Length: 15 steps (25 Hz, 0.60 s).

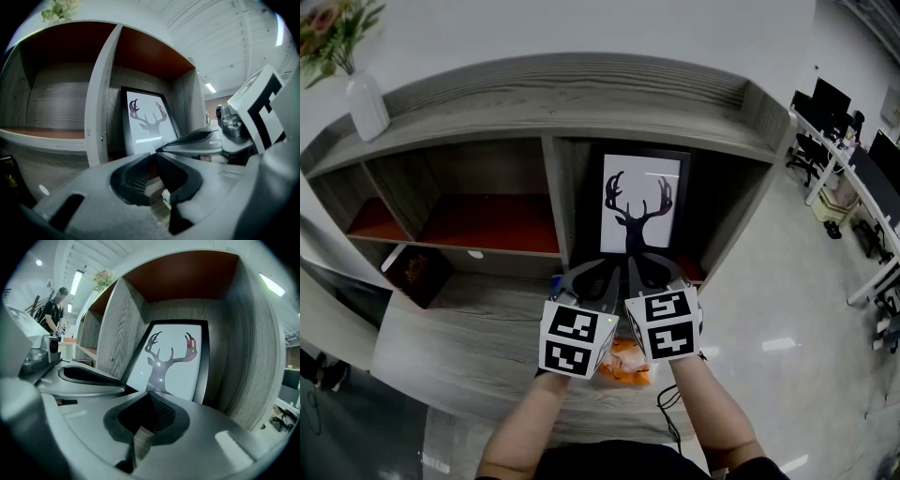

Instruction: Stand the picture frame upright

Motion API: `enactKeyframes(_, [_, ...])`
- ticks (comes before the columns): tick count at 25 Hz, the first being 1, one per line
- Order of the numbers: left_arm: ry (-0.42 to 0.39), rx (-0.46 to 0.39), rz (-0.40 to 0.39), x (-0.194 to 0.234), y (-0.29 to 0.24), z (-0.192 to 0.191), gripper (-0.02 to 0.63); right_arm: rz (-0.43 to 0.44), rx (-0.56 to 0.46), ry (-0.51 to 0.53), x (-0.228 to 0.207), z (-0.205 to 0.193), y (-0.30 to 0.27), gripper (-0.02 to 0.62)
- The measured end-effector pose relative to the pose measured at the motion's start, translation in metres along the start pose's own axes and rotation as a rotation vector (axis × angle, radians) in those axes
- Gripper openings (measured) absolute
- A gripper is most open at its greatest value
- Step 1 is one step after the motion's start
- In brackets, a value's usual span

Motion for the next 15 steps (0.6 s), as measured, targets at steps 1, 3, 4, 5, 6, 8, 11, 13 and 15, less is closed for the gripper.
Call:
enactKeyframes(1, [0.001,-0.001,-0.001,0.0006,0.0001,0.0001,0.031,-0.001,0.009,0.002,-0.0002,0.0005,-0.0009,0.002])
enactKeyframes(3, [0.001,0.001,-0.004,0.0015,0.0005,0.0003,0.031,-0.004,0.027,0.006,-0.0005,0.0017,-0.0026,0.002])
enactKeyframes(4, [0.002,0.002,-0.006,0.0020,0.0008,0.0006,0.031,-0.005,0.035,0.010,-0.0006,0.0024,-0.0035,0.002])
enactKeyframes(5, [0.003,0.001,-0.008,0.0025,0.0012,0.0013,0.031,-0.006,0.040,0.014,-0.0007,0.0034,-0.0042,0.002])
enactKeyframes(6, [0.004,0.001,-0.010,0.0028,0.0015,0.0021,0.031,-0.007,0.044,0.018,-0.0007,0.0045,-0.0047,0.002])
enactKeyframes(8, [0.005,-0.001,-0.014,0.0030,0.0023,0.0031,0.031,-0.008,0.048,0.025,-0.0005,0.0059,-0.0050,0.002])
enactKeyframes(11, [0.007,-0.003,-0.014,0.0028,0.0029,0.0024,0.031,-0.018,0.054,0.038,0.0001,0.0054,-0.0054,0.002])
enactKeyframes(13, [0.010,-0.005,-0.014,0.0032,0.0034,0.0023,0.031,-0.030,0.060,0.043,0.0000,0.0048,-0.0066,0.002])
enactKeyframes(15, [0.012,-0.006,-0.017,0.0038,0.0046,0.0037,0.031,-0.041,0.069,0.045,-0.0010,0.0056,-0.0081,0.002])
Point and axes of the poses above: the fingertips, and each gripper's own axes: y backward along the fingers, x to its left, z out of its top, the point moved 8 cm from there along y, backward along the fingers, and after that the axes turned 11 degrees about y, right-handed, at the moved point
